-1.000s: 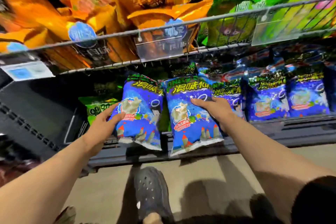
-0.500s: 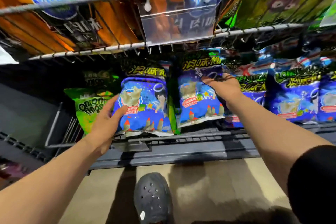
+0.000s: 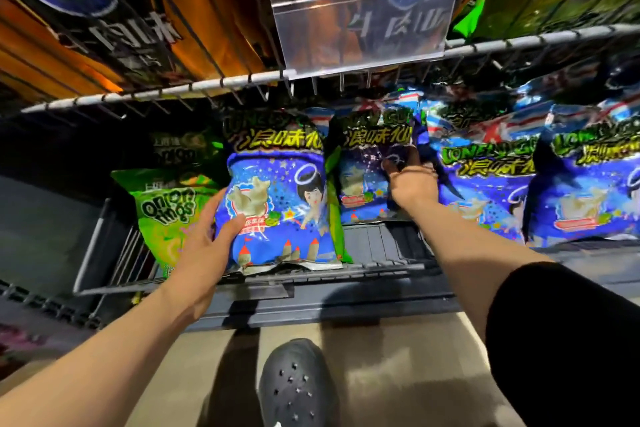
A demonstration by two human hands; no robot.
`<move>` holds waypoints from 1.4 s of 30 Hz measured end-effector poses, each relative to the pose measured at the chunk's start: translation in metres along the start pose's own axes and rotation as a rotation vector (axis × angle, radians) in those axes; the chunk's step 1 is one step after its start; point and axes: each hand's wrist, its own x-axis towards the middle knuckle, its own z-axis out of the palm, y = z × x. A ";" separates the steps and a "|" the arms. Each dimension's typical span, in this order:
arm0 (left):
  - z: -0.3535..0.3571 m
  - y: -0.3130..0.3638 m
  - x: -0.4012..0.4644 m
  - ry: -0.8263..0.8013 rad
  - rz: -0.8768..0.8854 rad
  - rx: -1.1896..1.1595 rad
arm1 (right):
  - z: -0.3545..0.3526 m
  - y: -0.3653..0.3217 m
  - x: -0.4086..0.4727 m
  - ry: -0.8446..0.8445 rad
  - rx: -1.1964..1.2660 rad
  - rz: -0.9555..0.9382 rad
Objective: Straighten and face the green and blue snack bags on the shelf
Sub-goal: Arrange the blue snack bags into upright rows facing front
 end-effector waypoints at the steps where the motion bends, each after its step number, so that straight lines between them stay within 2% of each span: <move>1: 0.000 0.000 0.000 -0.001 0.000 0.003 | -0.001 0.002 -0.005 0.005 -0.024 -0.001; 7: 0.009 0.009 -0.006 0.004 0.010 -0.020 | -0.003 0.003 -0.041 0.119 -0.158 -0.065; 9: 0.017 0.014 -0.008 -0.019 0.012 -0.038 | -0.003 0.003 -0.042 0.066 -0.144 -0.072; 13: 0.043 0.026 -0.013 -0.062 0.015 -0.075 | -0.013 0.004 -0.035 -0.144 -0.072 -0.083; 16: 0.068 0.032 -0.015 -0.081 0.011 -0.102 | -0.033 0.002 -0.043 -0.056 0.164 -0.189; 18: 0.087 0.035 -0.014 -0.096 0.011 -0.111 | -0.051 0.003 -0.055 -0.026 0.499 -0.231; 20: 0.110 0.036 -0.012 -0.118 0.020 -0.098 | -0.067 0.007 -0.067 -0.096 0.804 -0.288; 21: 0.121 0.037 -0.010 -0.126 0.024 -0.098 | -0.071 0.012 -0.068 -0.130 0.857 -0.334; 24: 0.151 0.034 -0.005 -0.179 0.035 0.003 | -0.074 0.029 -0.062 -0.159 0.731 -0.372; 26: 0.164 0.025 0.000 -0.220 0.071 0.267 | -0.071 0.040 -0.058 -0.105 0.595 -0.366; 28: 0.171 0.017 0.004 -0.194 0.126 0.560 | -0.066 0.050 -0.058 -0.029 0.454 -0.364; 31: 0.179 0.009 0.008 -0.103 0.209 0.630 | -0.063 0.055 -0.064 0.048 0.289 -0.338; 34: 0.187 0.001 0.010 -0.107 0.121 0.649 | -0.062 0.055 -0.070 -0.009 0.141 -0.330; 37: 0.187 0.001 0.017 -0.111 0.037 0.826 | -0.058 0.058 -0.064 -0.028 -0.006 -0.326; 39: 0.187 0.008 0.019 -0.075 0.036 0.928 | -0.062 0.059 -0.060 -0.063 -0.013 -0.341; 42: 0.192 0.019 0.013 0.136 0.200 1.052 | -0.067 0.065 -0.055 -0.056 0.114 -0.295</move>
